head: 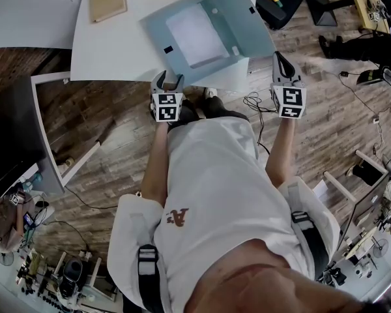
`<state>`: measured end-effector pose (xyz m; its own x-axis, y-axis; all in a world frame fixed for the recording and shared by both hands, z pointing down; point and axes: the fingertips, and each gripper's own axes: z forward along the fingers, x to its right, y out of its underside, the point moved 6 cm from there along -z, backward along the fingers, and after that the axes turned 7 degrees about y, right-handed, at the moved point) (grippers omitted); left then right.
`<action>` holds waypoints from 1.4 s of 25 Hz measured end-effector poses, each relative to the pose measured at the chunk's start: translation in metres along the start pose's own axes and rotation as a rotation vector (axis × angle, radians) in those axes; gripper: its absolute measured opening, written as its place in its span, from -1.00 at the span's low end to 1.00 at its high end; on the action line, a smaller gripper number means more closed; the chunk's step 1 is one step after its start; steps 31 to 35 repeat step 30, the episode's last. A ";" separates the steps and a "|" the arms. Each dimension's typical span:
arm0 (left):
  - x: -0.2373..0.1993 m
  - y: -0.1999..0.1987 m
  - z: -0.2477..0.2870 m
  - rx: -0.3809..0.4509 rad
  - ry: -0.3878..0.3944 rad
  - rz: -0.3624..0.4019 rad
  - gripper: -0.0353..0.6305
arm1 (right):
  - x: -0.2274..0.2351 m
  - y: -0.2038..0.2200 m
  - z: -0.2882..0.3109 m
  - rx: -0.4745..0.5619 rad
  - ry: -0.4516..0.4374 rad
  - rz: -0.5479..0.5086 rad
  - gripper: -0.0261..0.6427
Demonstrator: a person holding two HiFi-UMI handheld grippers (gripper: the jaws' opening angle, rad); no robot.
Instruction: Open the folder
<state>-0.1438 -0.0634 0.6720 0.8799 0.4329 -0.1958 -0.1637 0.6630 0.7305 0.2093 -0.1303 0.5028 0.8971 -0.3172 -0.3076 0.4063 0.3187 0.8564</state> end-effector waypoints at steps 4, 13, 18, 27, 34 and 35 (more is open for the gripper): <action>0.000 -0.001 -0.002 -0.005 0.001 -0.009 -0.11 | -0.001 0.000 0.000 -0.004 0.002 -0.001 -0.90; 0.000 0.000 -0.002 -0.005 0.007 -0.007 -0.11 | 0.000 -0.001 -0.001 -0.014 0.002 -0.008 -0.90; 0.000 -0.004 -0.003 0.002 0.003 0.001 -0.10 | -0.001 -0.001 0.000 -0.012 0.003 -0.006 -0.90; 0.000 0.000 -0.002 -0.007 0.009 -0.008 -0.10 | -0.001 -0.001 -0.001 -0.015 0.004 -0.006 -0.90; 0.000 0.000 -0.001 -0.010 0.011 -0.002 -0.10 | -0.001 0.000 -0.001 -0.020 0.006 -0.009 -0.90; 0.000 0.000 -0.001 -0.010 0.011 -0.002 -0.10 | -0.001 0.000 -0.001 -0.020 0.006 -0.009 -0.90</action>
